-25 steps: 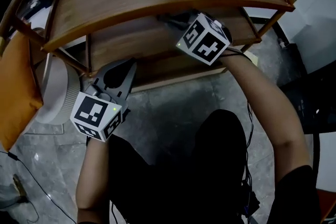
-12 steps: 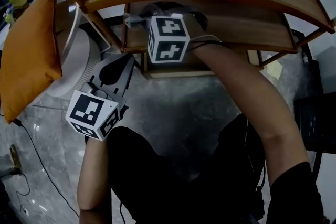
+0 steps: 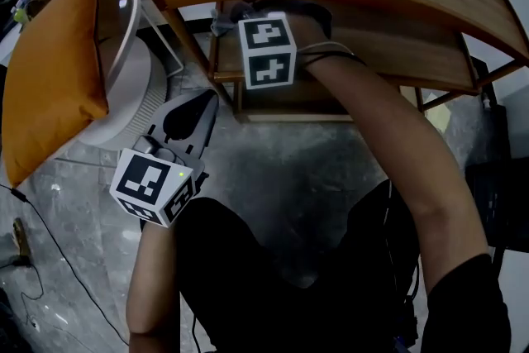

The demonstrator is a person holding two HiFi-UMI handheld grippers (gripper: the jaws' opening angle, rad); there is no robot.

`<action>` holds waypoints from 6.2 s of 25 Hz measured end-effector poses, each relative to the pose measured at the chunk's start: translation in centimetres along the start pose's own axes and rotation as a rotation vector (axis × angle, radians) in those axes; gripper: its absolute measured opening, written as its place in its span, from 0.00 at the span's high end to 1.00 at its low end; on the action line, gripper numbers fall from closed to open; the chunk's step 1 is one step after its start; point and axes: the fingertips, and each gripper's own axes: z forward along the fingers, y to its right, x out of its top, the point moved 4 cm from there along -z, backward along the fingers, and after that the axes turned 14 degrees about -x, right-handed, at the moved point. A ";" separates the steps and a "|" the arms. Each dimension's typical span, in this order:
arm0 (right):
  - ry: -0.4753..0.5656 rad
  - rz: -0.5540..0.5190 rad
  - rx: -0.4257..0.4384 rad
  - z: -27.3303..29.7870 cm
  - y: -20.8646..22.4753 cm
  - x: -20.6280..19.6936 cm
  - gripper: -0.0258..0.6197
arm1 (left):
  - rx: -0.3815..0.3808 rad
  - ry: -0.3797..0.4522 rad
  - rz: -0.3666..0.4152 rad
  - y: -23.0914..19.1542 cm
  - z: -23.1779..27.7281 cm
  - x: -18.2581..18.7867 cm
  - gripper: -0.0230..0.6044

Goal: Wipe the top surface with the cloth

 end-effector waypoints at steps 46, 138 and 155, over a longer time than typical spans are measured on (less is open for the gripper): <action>-0.708 0.182 -0.006 -23.1 -3.0 -39.5 0.91 | -0.155 -0.065 0.052 8.8 22.9 9.1 0.95; -0.827 0.101 -0.083 -21.4 -1.5 -43.9 0.91 | -0.066 -0.138 0.099 7.3 21.5 8.0 0.95; -0.331 0.271 -0.272 -12.3 3.4 -27.9 0.91 | 0.042 -0.111 0.042 2.3 15.0 6.5 0.95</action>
